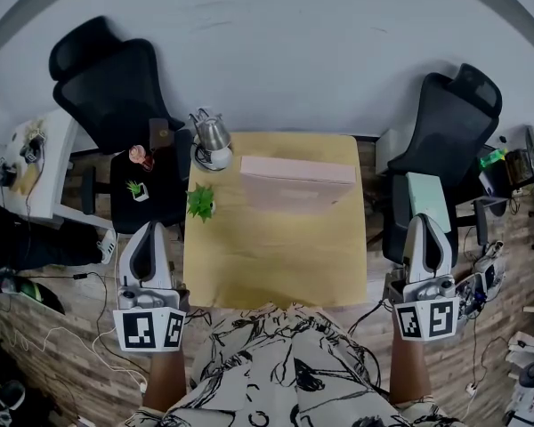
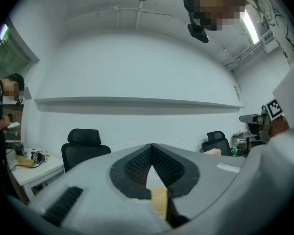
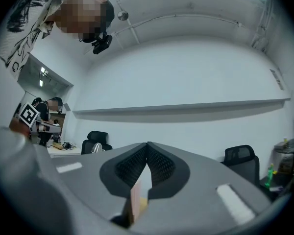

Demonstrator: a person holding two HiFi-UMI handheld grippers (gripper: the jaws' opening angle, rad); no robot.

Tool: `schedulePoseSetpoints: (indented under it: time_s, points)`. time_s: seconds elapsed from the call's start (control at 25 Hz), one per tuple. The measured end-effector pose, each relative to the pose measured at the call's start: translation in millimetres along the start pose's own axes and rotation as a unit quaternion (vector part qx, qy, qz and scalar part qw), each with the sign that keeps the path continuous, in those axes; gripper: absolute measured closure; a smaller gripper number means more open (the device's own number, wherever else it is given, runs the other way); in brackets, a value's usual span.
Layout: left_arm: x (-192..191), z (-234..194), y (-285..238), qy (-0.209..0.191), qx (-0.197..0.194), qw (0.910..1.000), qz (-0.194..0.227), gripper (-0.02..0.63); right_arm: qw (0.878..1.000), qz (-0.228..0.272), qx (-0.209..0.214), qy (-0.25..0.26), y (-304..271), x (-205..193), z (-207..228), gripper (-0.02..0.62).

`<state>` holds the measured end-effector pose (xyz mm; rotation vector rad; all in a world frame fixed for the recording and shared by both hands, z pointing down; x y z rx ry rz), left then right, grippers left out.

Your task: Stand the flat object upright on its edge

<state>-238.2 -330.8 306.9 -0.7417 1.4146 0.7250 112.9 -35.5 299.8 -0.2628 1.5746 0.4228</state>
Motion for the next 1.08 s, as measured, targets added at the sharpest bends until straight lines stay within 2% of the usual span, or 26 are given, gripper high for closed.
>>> schedulePoseSetpoints:
  time_s: [0.24,0.72,0.92,1.08]
  points:
    - [-0.7,2.5,-1.7,-0.001,-0.005,1.0,0.001,0.603,1.0,-0.006,-0.008,-0.007,1.3,-3.1,1.9,0.597]
    - [-0.2,3.3,-0.5,0.0,-0.006,1.0,0.001,0.603,1.0,0.013,-0.008,0.002,1.9,3.8,2.8,0.595]
    - [-1.8,3.1,1.2,0.016,-0.005,0.9998,0.002,0.603,1.0,0.017,-0.01,0.0,3.0,4.4,3.6,0.595]
    - [-1.0,4.0,2.0,0.013,-0.002,0.9999,0.006,0.603,1.0,0.016,-0.006,0.0,3.4,4.6,1.5,0.595]
Point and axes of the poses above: the fingertips, and each gripper's own axes: y backward along the fingers, z to its right, x out of its top, the point moved 10 cm from there along y, backward along the fingers, and after that the axes turned 1 degree about -x, right-handed, at the moved point
